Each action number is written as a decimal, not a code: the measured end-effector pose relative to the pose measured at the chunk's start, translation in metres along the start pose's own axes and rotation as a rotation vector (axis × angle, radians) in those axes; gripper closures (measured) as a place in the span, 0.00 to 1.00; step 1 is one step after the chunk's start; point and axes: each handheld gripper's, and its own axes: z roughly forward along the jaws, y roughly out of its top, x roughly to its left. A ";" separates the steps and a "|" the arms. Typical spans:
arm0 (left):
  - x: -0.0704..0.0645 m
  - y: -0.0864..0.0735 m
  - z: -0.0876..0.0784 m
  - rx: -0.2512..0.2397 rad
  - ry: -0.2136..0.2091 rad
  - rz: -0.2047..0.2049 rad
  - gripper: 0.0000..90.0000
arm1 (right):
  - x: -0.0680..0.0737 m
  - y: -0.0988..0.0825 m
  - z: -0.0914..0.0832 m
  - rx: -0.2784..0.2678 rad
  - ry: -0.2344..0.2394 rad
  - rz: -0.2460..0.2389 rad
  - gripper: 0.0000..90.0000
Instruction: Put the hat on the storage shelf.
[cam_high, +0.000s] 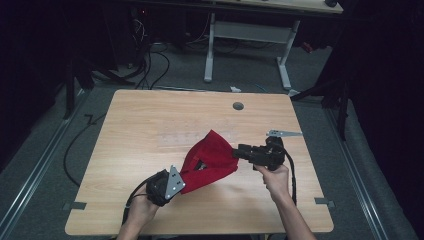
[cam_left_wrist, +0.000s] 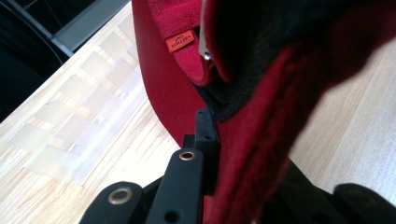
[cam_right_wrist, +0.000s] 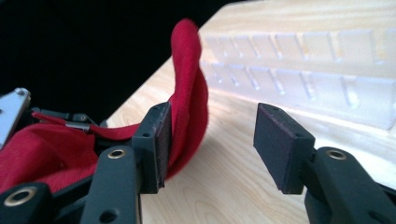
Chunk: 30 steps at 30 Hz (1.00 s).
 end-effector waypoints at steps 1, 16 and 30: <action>0.001 0.001 -0.001 -0.005 0.005 -0.001 0.95 | -0.001 0.000 -0.002 -0.006 -0.003 -0.003 0.51; 0.028 0.019 -0.013 -0.076 0.028 -0.183 0.95 | -0.023 -0.028 -0.007 0.011 -0.217 -0.057 0.48; 0.056 0.033 -0.014 -0.148 0.025 -0.396 0.95 | -0.054 -0.070 0.017 0.111 -0.504 -0.135 0.46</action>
